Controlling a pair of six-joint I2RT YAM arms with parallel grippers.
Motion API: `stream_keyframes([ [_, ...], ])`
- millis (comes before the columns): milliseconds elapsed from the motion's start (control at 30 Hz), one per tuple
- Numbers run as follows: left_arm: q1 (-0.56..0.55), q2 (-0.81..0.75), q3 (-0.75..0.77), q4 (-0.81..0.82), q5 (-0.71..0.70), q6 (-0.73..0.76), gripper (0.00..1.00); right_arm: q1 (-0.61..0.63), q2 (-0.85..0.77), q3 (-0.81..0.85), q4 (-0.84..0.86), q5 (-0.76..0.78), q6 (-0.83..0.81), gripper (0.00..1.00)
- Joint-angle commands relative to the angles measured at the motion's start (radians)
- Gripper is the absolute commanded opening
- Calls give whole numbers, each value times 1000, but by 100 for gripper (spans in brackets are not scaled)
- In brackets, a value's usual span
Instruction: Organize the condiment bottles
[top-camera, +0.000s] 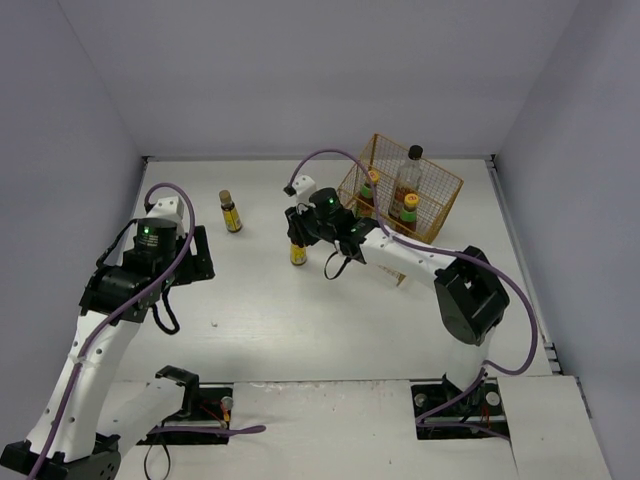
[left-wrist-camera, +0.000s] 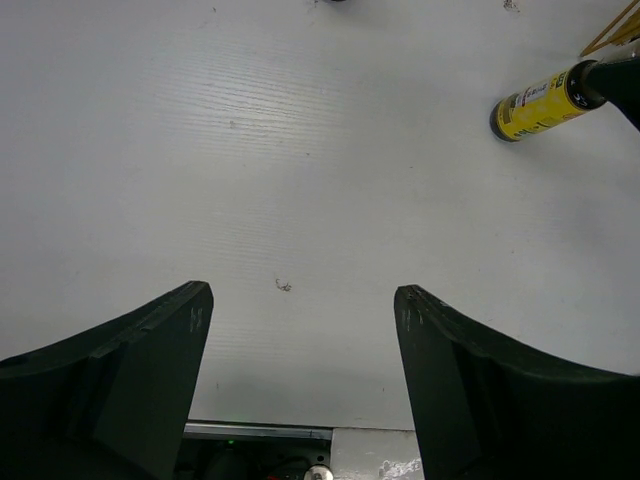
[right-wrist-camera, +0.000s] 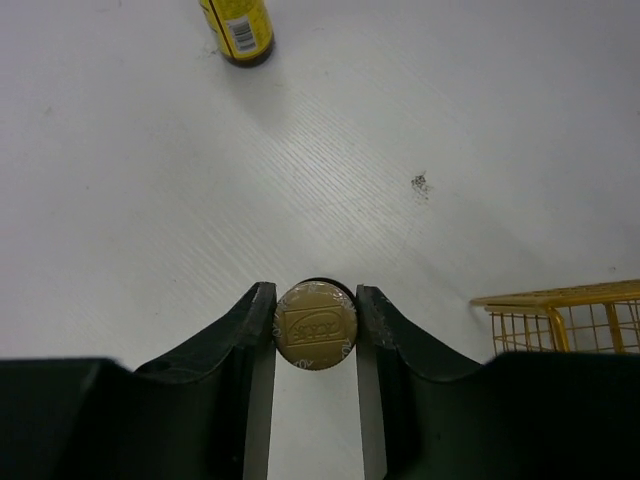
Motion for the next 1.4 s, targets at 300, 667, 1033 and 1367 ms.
stream_keyframes([
  [300,-6,3,24,37,-10,-11,73,9,-221,39,100,70,-67,0],
  [667,-6,11,24,63,-1,-9,73,-89,-353,107,31,133,-124,0],
  [1033,-6,23,18,77,-1,-14,73,-220,-373,-5,64,92,-104,0],
  [1367,-6,31,20,71,-9,-15,73,-224,-321,-103,123,70,-104,0],
])
